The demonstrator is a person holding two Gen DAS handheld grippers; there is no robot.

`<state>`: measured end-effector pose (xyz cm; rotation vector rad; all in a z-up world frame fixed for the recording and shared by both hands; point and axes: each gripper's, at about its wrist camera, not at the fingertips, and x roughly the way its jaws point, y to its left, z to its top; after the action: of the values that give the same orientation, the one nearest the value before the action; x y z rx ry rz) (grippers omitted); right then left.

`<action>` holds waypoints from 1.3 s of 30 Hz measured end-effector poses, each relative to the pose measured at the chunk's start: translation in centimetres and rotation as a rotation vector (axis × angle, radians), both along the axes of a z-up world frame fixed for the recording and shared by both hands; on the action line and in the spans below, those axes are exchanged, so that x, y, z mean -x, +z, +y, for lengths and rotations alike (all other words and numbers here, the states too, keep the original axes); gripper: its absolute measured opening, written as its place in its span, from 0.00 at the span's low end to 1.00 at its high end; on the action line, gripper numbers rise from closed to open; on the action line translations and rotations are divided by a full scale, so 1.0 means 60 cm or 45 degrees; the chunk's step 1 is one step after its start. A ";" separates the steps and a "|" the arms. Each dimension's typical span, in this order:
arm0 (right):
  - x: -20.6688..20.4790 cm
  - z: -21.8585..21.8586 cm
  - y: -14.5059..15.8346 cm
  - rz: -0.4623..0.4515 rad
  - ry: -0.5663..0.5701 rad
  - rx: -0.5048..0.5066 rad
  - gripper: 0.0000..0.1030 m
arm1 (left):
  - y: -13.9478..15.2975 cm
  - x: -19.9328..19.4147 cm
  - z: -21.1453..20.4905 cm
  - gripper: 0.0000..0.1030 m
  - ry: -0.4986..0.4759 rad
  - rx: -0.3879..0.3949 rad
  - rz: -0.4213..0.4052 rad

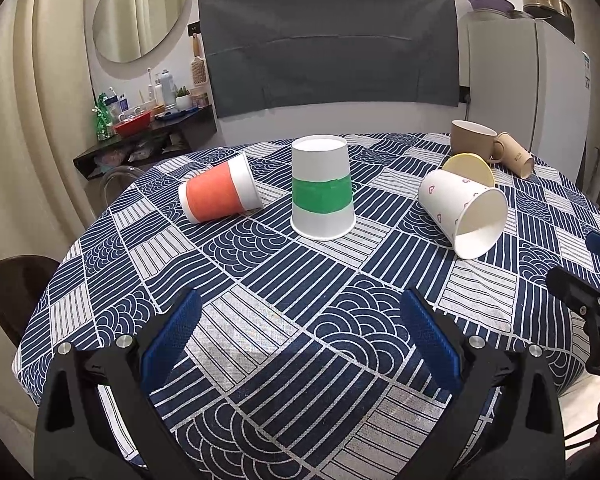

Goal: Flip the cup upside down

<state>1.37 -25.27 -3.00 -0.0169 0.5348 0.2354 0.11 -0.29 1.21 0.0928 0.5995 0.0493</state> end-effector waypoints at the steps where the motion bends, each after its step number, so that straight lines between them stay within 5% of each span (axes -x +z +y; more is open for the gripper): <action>1: 0.000 0.000 0.000 0.003 0.001 -0.001 0.92 | -0.001 0.000 -0.001 0.94 -0.004 0.001 0.002; 39: -0.001 0.002 0.006 0.002 0.011 0.026 0.92 | 0.000 -0.001 -0.004 0.94 -0.021 0.001 0.023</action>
<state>1.42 -25.16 -2.62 -0.0389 0.5386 0.2385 0.17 -0.51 1.23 0.0971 0.6167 0.0323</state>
